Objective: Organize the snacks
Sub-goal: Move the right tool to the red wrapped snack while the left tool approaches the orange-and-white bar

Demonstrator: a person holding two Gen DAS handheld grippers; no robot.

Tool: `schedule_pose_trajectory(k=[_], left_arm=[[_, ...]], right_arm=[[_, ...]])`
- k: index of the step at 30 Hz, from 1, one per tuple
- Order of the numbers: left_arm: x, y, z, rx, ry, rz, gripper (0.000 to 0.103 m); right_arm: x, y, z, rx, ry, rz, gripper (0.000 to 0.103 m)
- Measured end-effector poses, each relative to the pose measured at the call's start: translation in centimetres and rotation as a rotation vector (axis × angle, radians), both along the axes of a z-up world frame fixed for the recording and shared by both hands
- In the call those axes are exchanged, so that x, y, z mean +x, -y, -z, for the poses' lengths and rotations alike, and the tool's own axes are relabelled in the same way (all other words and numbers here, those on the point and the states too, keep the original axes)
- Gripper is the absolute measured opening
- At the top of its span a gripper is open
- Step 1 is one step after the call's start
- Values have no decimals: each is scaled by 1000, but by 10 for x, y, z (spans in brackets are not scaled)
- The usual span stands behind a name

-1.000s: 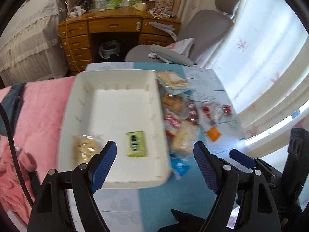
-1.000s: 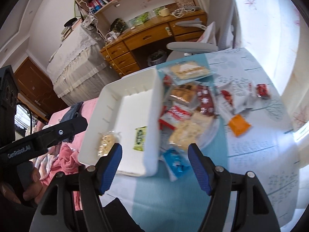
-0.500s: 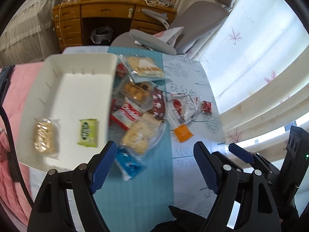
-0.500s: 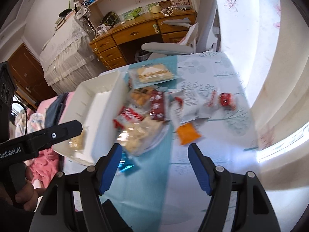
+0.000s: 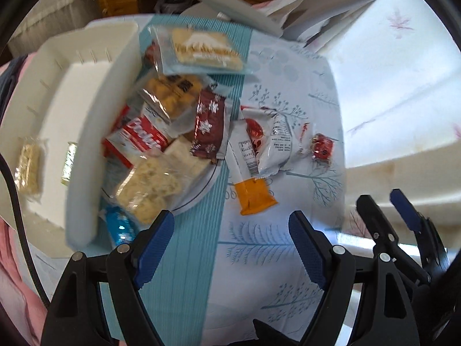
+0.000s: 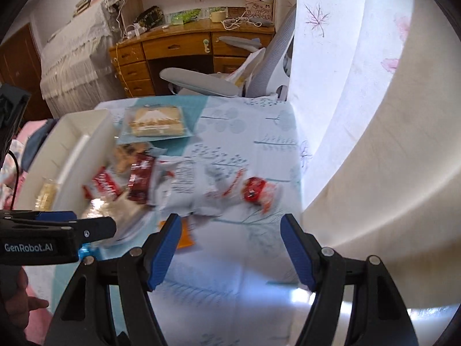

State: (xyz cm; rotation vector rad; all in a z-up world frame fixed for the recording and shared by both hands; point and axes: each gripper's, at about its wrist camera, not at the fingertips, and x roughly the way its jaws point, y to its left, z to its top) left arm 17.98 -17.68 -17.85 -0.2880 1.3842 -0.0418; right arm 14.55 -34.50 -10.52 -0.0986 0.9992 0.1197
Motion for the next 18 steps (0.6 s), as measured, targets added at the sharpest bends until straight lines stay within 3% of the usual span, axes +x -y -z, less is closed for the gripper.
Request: schedule_pose_trajectory(k=[10, 18], left_arm=[[32, 24, 57, 71, -142, -94, 81], [49, 38, 86, 103, -184, -89, 79]], right_arm=[[39, 5, 42, -184, 45, -119, 72], [65, 8, 88, -165, -16, -172, 72]])
